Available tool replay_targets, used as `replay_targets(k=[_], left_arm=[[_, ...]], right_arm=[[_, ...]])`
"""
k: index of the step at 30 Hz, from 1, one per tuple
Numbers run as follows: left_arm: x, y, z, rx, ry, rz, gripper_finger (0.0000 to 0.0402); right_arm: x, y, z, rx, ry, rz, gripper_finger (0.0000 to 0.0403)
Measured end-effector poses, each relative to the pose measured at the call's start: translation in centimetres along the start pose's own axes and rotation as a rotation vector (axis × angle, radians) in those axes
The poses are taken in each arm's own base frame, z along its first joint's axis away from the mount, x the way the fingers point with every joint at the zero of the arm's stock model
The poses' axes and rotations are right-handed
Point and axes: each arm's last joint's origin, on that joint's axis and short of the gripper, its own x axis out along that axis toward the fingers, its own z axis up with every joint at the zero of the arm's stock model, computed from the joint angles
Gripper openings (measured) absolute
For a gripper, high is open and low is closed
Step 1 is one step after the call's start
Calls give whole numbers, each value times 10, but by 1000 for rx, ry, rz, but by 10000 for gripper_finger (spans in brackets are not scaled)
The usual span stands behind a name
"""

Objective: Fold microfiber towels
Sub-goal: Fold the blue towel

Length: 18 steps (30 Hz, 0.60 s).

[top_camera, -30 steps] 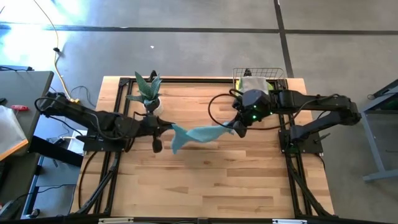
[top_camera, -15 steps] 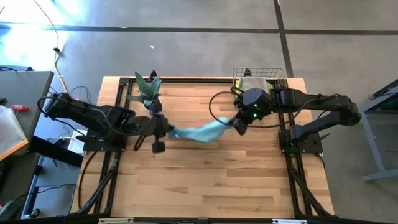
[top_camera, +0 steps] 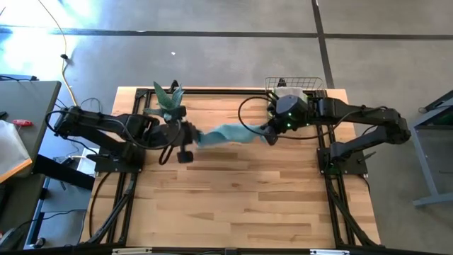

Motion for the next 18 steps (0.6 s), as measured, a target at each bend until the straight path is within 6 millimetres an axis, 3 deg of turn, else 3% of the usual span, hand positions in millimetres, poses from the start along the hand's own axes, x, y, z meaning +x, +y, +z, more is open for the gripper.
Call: replay_targets(k=[6, 11, 13, 18], left_arm=[[3, 20, -3, 101, 70, 392, 0], [7, 31, -3, 176, 129, 560, 0], [7, 31, -4, 122, 116, 519, 0], [11, 12, -6, -37, 77, 7, 0]], right_arm=[[-1, -13, 9, -96, -124, -217, 0], [-2, -17, 16, -182, -210, -321, 0], [-2, -15, 16, -152, -202, -277, 0], [0, -4, 0, -61, 36, 11, 0]])
